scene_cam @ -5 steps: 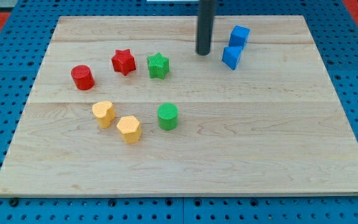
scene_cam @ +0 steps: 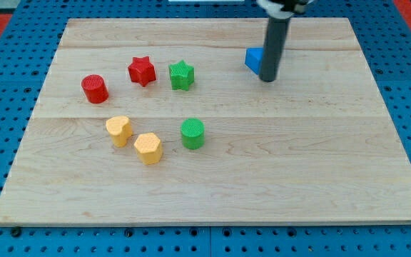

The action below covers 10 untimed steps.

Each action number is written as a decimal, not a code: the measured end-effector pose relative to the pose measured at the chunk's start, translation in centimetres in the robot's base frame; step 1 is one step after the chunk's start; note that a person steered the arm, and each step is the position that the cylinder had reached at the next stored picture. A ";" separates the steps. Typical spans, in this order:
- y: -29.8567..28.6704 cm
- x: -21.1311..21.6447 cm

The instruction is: Push the green star down and right a bit

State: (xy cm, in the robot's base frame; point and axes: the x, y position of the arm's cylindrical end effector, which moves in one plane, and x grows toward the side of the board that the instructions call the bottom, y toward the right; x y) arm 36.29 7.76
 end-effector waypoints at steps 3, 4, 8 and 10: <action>-2.2 1.8; -5.6 -1.2; -13.5 0.7; -9.8 9.0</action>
State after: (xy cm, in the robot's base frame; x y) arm 45.29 -2.02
